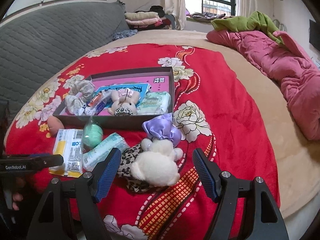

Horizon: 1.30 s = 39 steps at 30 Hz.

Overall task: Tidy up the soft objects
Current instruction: 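Move left tool to the yellow-white package while right tool approaches the white plush bear, then grasp the yellow-white package with left tool while right tool grasps the purple-bowed bear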

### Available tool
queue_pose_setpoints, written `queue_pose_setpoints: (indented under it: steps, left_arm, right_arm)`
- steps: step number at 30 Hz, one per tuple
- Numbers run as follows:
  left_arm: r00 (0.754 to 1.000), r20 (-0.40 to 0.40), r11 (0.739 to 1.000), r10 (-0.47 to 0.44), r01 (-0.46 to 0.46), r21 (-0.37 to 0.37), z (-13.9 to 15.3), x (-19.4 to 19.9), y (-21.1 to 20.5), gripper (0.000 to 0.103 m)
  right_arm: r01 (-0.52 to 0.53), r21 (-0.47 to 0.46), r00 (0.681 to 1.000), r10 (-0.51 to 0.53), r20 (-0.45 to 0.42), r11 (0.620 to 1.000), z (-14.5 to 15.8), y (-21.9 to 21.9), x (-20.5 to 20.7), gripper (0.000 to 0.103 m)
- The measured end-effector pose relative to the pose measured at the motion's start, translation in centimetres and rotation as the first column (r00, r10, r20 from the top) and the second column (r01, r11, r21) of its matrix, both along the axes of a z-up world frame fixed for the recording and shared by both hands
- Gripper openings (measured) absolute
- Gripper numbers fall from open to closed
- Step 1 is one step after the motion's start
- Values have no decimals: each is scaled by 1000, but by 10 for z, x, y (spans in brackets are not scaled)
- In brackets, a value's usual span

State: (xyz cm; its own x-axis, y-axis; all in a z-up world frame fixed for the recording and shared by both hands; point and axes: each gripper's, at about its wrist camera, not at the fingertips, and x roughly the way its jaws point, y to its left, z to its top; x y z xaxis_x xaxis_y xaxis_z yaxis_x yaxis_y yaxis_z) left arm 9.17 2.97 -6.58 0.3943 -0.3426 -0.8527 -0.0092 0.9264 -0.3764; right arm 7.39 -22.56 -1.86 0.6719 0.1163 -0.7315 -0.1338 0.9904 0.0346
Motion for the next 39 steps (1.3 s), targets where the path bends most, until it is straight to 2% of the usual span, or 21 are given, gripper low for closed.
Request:
queue_pose_setpoints:
  steps: [6,13,17,24,30,39]
  left_arm:
    - [1000,-11,998,9,-9,-60,-9,8,-2,65]
    - [1000,-6,997,2,-2,-82,-14,18,-10,65]
    - [1000,-4,996,0,0,-94,-17,24,-13,61]
    - [1000,6,993,18,-17,-113,-20,30,-12,46]
    - [999,20,991,29,-26,-128,-21,33,-10,38]
    - [999,29,987,32,-27,-158,-23,38,-8,38]
  right_arm:
    - [4,7,1000,-4,-2,1000,-5,-3,5,75]
    - [14,14,1000,-14,-28,1000,-14,-6,12,75]
    - [21,29,998,-19,-54,999,-21,-10,17,75]
    - [11,49,997,-7,-75,999,-29,-7,22,75]
    - [-1,68,995,8,-101,998,-38,-3,28,75]
    - [-6,108,993,19,-119,994,-46,-4,31,75]
